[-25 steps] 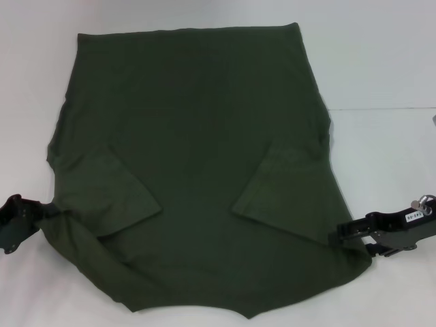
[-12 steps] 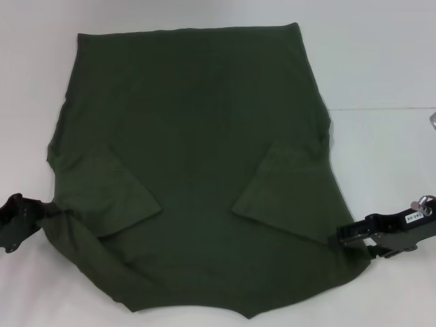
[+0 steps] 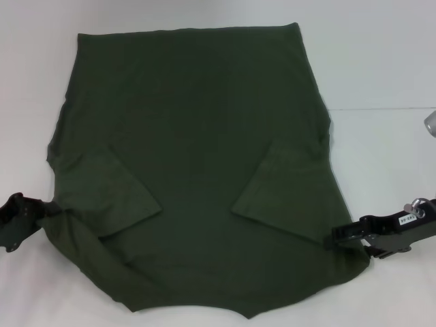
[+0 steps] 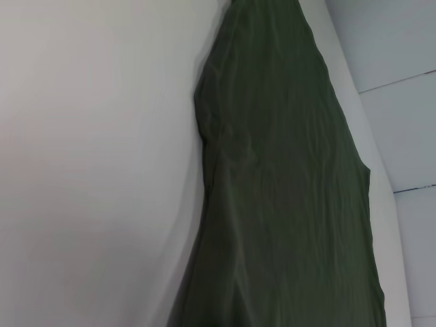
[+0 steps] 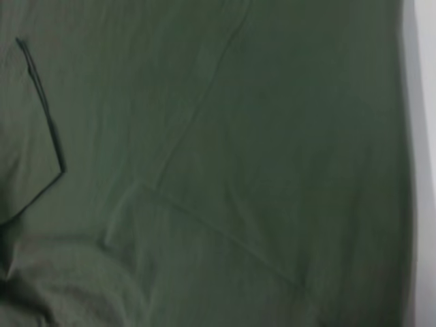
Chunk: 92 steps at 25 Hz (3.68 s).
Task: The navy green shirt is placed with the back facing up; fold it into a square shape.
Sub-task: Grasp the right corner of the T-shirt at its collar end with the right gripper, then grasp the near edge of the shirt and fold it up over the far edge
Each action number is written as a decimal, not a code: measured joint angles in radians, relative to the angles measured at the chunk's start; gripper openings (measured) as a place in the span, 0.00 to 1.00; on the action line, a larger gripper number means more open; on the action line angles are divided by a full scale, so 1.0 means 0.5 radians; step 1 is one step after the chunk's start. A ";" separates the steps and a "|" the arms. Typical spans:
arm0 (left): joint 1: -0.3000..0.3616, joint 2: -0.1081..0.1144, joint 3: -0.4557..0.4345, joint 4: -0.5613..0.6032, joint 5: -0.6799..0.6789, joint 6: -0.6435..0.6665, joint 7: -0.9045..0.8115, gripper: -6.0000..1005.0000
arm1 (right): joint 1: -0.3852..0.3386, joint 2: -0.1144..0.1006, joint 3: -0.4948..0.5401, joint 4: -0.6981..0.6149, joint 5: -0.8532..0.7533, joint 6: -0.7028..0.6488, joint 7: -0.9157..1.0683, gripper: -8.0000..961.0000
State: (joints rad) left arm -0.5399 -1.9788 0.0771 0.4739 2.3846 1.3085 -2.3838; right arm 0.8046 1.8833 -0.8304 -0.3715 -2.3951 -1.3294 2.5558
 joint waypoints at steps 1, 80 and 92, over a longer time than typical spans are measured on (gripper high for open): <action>0.000 0.000 0.000 0.000 0.000 0.000 0.000 0.02 | 0.000 0.002 -0.001 0.000 0.000 -0.003 0.000 0.97; -0.025 0.000 0.005 -0.024 -0.020 -0.018 0.036 0.02 | -0.029 0.028 -0.035 -0.024 -0.073 0.161 -0.177 0.04; -0.032 0.000 0.006 -0.024 -0.020 -0.019 0.083 0.02 | -0.032 0.020 -0.026 -0.027 -0.070 0.172 -0.271 0.04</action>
State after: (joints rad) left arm -0.5557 -1.9789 0.0798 0.4617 2.3746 1.2988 -2.3423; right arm 0.7886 1.8932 -0.8437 -0.3851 -2.4299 -1.2435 2.4206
